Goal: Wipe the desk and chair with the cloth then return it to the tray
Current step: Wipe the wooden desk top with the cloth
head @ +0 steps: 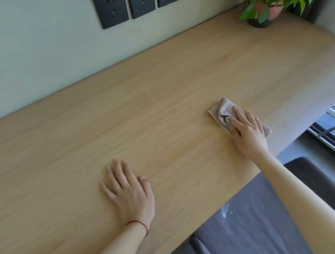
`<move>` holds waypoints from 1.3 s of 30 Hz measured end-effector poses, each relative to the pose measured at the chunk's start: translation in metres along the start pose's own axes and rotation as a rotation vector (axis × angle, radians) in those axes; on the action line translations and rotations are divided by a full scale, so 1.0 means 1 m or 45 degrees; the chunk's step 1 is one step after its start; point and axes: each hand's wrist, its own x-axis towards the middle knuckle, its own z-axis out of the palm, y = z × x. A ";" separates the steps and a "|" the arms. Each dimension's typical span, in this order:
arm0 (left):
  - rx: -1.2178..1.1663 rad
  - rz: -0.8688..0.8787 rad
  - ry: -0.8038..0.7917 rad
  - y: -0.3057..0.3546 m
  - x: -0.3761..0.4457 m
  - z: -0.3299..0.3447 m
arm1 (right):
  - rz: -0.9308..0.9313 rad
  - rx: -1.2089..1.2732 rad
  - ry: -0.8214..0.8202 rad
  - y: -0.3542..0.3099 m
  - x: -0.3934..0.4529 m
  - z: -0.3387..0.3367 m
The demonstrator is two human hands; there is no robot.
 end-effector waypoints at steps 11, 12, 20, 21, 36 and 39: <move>0.043 0.152 0.016 -0.016 -0.006 -0.003 | -0.875 -0.002 -0.266 -0.038 -0.178 0.032; 0.050 0.173 0.012 -0.017 -0.007 -0.004 | -0.883 -0.012 -0.275 -0.024 -0.171 0.025; 0.075 0.163 0.016 -0.013 -0.005 -0.003 | 0.139 -0.027 -0.010 0.015 -0.014 0.003; 0.077 0.161 0.019 -0.014 -0.005 -0.001 | 0.153 -0.044 -0.009 0.002 -0.007 0.010; 0.061 0.176 0.072 -0.019 -0.001 0.008 | -0.484 0.068 -0.169 0.004 -0.080 0.009; 0.039 0.184 0.076 -0.020 0.000 0.009 | -0.104 0.074 -0.037 -0.014 -0.067 0.011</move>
